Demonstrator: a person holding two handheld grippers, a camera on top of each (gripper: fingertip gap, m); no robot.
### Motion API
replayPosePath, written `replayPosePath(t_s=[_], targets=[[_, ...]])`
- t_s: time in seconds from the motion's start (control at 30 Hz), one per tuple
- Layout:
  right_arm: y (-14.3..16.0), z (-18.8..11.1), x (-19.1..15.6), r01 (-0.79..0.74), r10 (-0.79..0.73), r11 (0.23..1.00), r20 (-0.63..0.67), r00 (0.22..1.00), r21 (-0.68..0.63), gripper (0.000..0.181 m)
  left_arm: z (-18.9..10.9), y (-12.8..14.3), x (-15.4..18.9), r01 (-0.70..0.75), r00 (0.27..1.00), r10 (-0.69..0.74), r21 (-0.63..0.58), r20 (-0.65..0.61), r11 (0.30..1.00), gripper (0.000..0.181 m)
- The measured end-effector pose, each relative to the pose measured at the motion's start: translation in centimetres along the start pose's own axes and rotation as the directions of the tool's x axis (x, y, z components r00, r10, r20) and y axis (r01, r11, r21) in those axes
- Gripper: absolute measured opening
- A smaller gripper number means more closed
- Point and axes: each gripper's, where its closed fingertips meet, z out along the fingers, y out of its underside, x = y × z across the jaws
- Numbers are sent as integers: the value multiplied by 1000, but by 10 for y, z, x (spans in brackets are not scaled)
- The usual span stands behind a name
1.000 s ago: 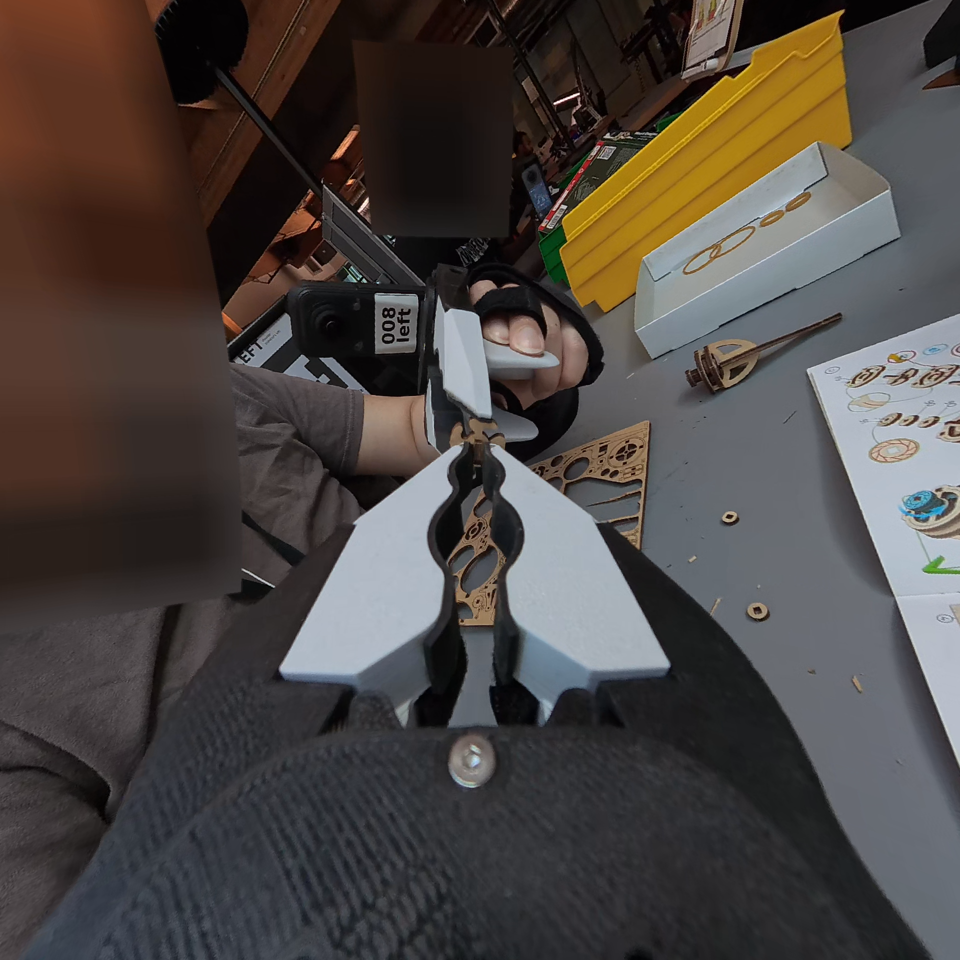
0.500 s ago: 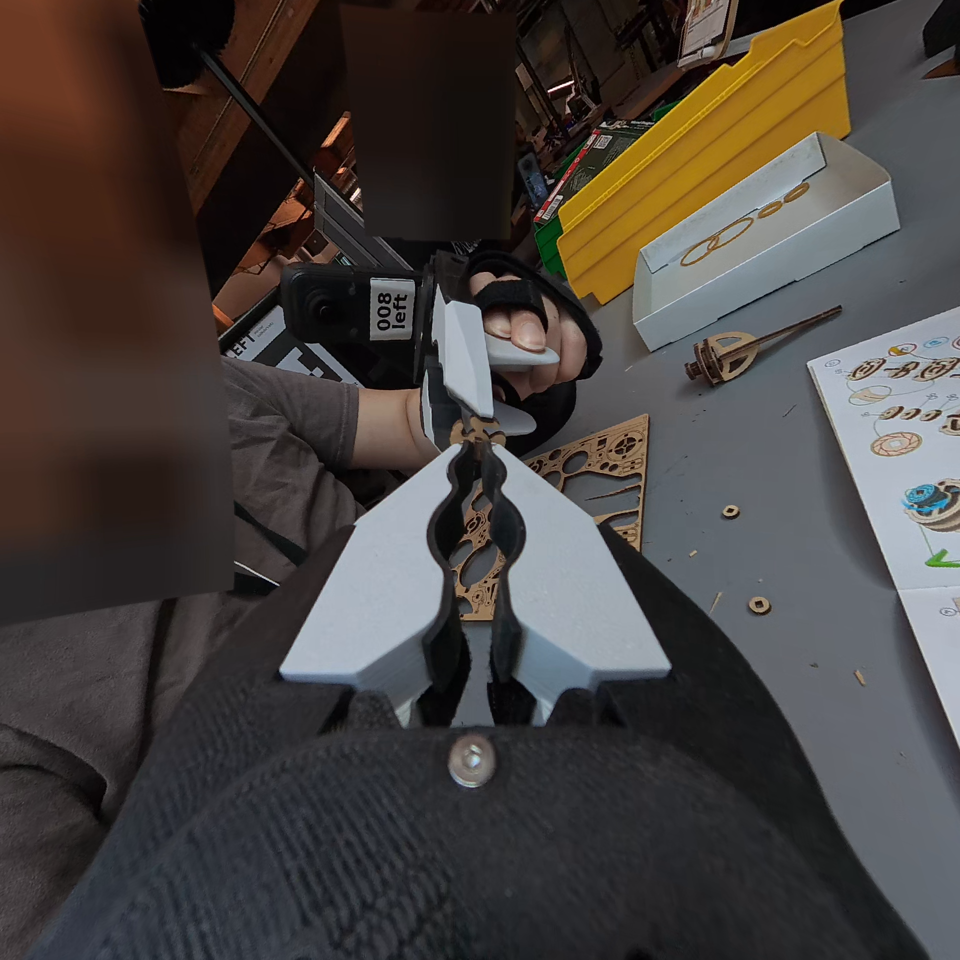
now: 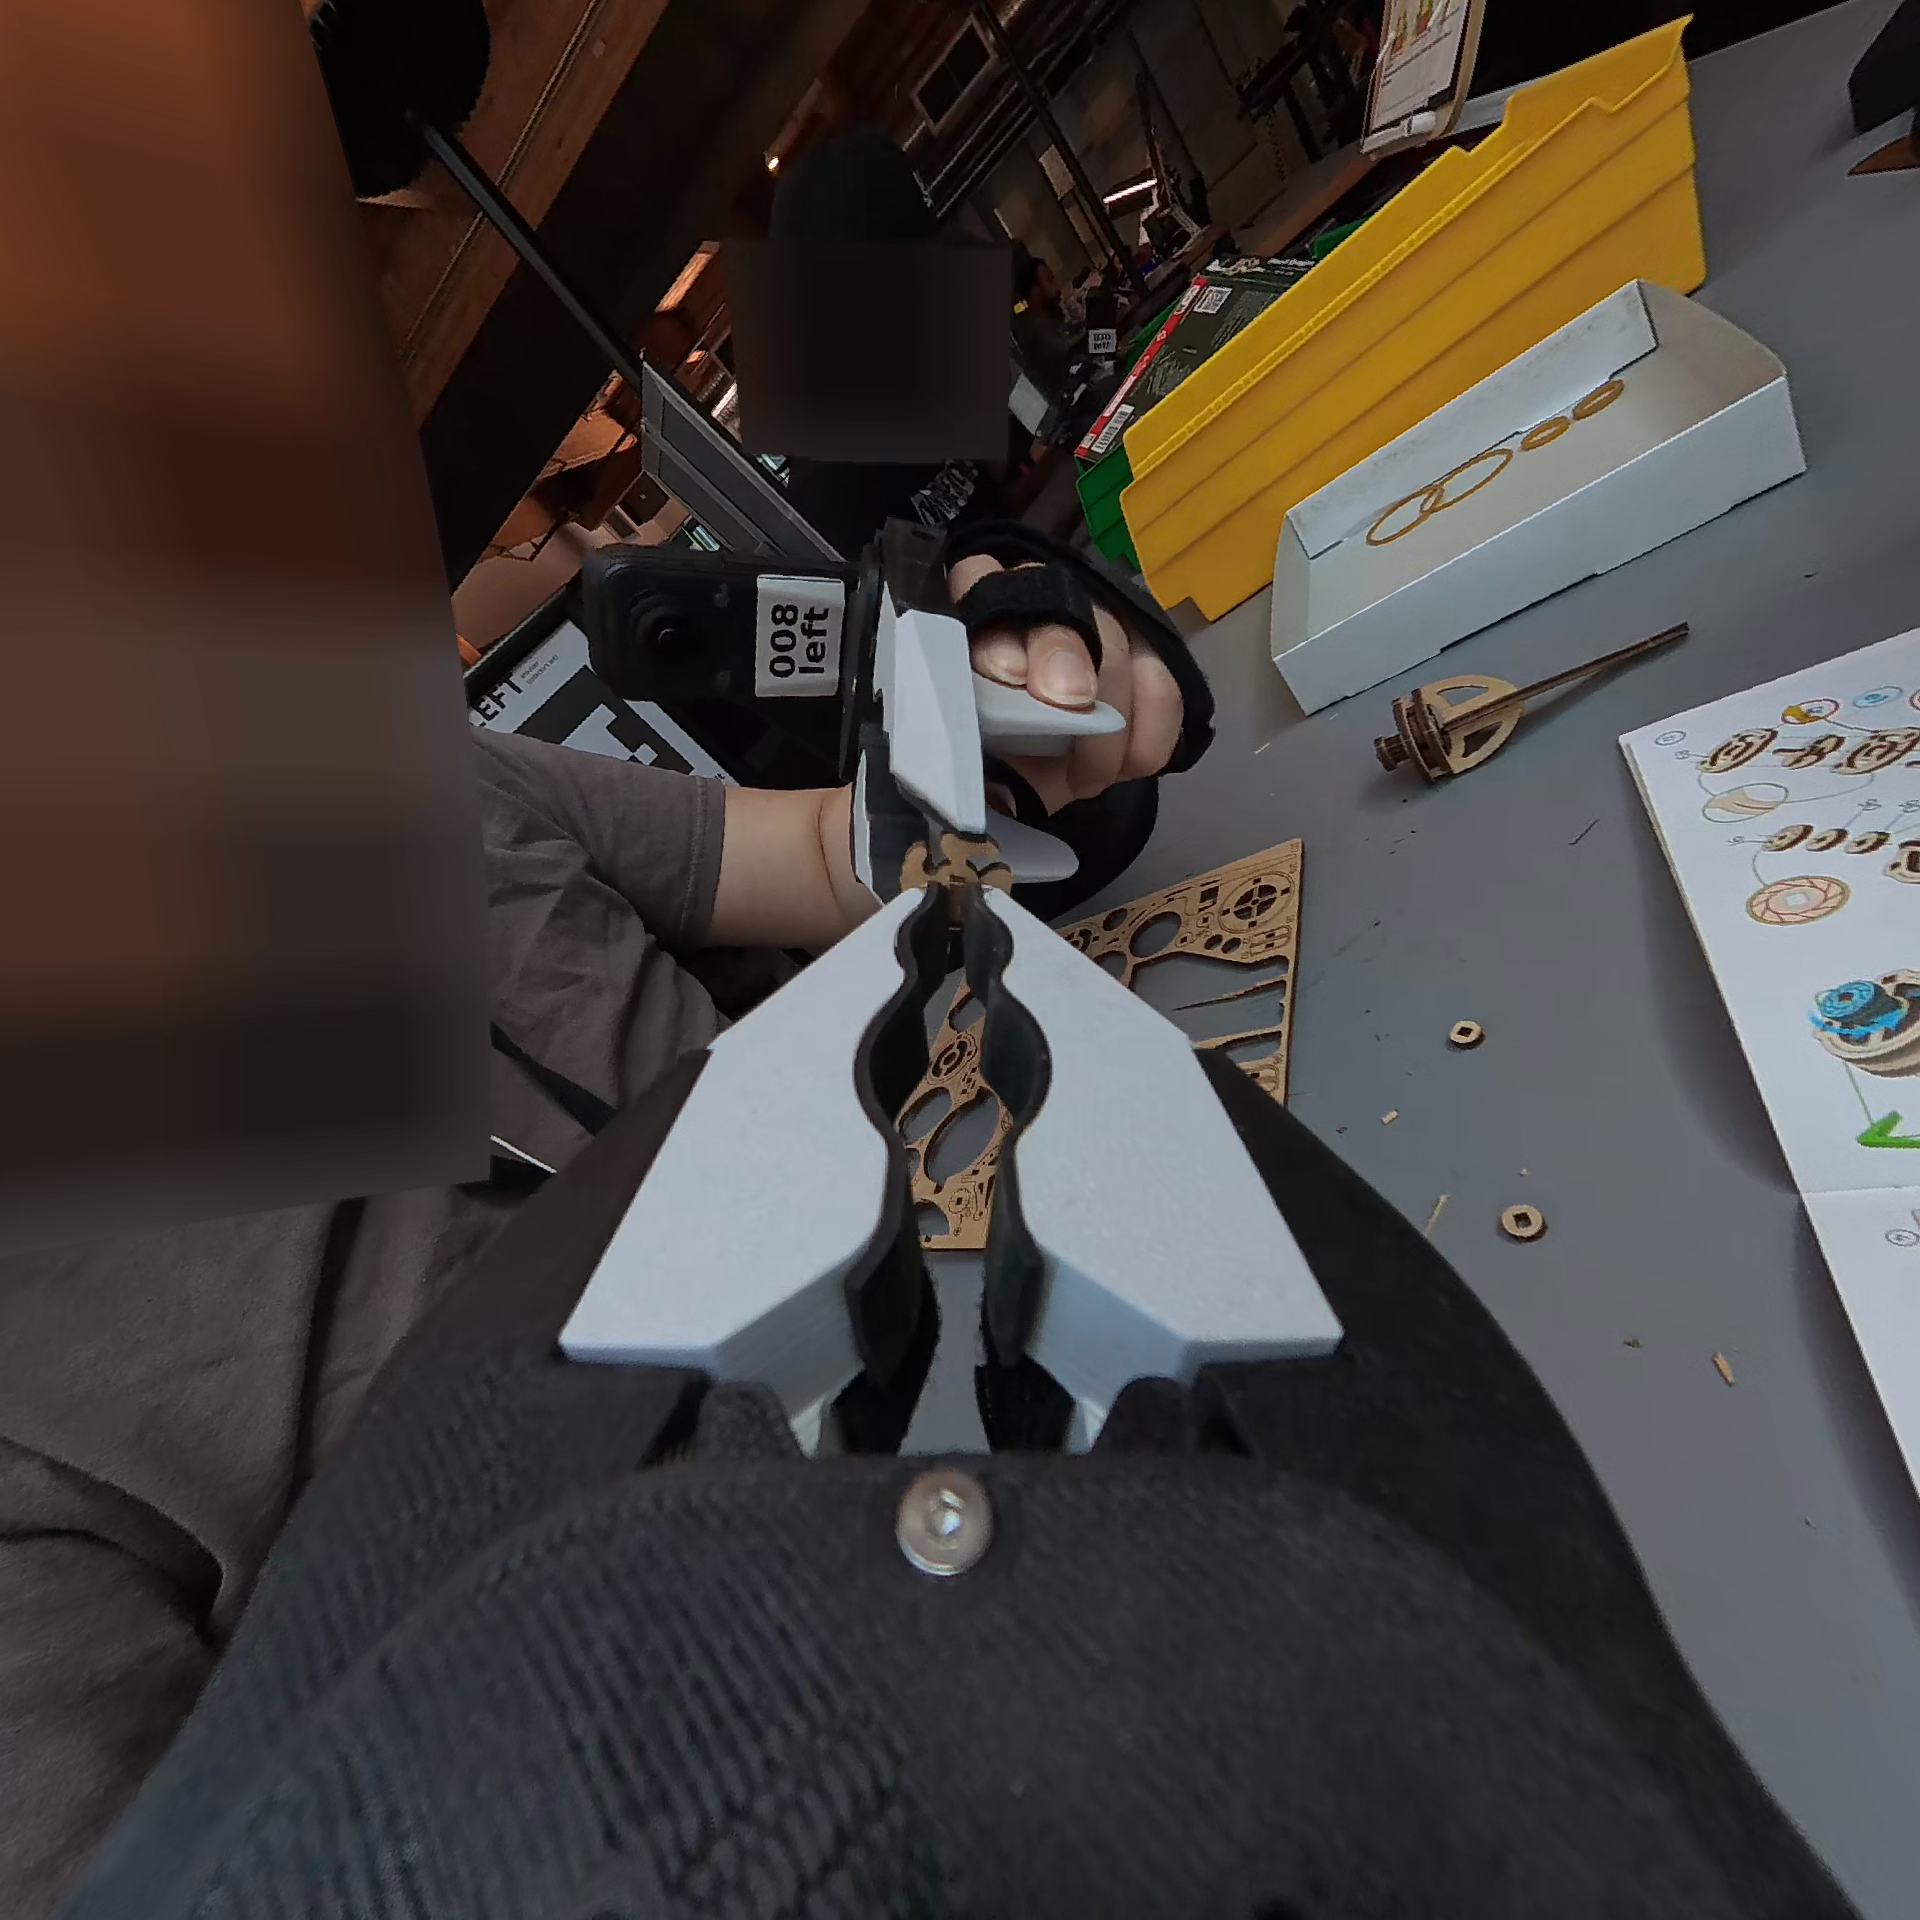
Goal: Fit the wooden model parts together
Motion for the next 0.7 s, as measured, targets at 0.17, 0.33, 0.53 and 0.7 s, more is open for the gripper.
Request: replayPosePath(t_s=[0.17, 0.33, 0.53, 0.7], targets=[[-1, -9, 9, 14, -14, 1000, -47, 999, 0, 2, 0, 5, -2, 49, 999, -49, -6, -2, 999, 36], [15, -36, 62, 40, -112, 983, -419, 901, -177, 2, -17, 15, -34, 247, 968, -249, 53, 40, 968, 40], [42, -27, 83, 112, -520, 720, -425, 741, -684, 2, -30, 45, -65, 508, 854, -515, 100, 70, 856, 34], [64, -25, 107, 60, -678, 342, -202, 707, -938, 2, -27, 52, -63, 519, 849, -523, 70, 73, 852, 34]])
